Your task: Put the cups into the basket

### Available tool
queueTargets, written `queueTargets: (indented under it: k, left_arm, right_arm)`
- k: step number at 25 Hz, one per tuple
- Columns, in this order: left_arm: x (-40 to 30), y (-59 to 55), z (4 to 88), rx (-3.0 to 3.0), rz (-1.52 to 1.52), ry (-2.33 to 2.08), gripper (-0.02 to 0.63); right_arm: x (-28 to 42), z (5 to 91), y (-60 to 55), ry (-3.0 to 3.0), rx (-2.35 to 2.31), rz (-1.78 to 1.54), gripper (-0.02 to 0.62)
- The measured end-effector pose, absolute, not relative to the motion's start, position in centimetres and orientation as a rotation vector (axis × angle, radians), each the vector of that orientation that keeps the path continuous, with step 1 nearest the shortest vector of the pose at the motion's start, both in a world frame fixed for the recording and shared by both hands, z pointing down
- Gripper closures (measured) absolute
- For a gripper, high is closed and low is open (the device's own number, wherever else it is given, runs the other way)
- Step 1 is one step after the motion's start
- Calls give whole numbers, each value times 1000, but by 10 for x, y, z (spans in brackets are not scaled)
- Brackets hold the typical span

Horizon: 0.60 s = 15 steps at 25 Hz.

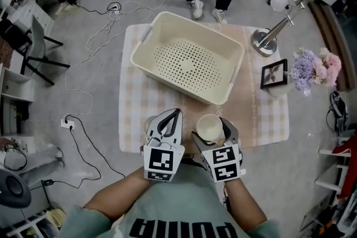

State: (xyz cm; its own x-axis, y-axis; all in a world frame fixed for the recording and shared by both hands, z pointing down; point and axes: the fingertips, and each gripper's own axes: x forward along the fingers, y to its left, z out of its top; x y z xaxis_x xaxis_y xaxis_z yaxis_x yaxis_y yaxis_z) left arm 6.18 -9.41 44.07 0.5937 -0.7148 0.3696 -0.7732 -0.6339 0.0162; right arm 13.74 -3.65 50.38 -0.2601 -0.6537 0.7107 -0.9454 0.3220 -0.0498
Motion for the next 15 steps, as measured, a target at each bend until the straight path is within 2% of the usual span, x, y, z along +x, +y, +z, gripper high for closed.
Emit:
queueTargets:
  k: [15]
  left_arm:
    - [46, -133, 387, 2649, 403, -1350, 598]
  right_arm:
    - [128, 407, -91, -2137, 1432, 482, 195]
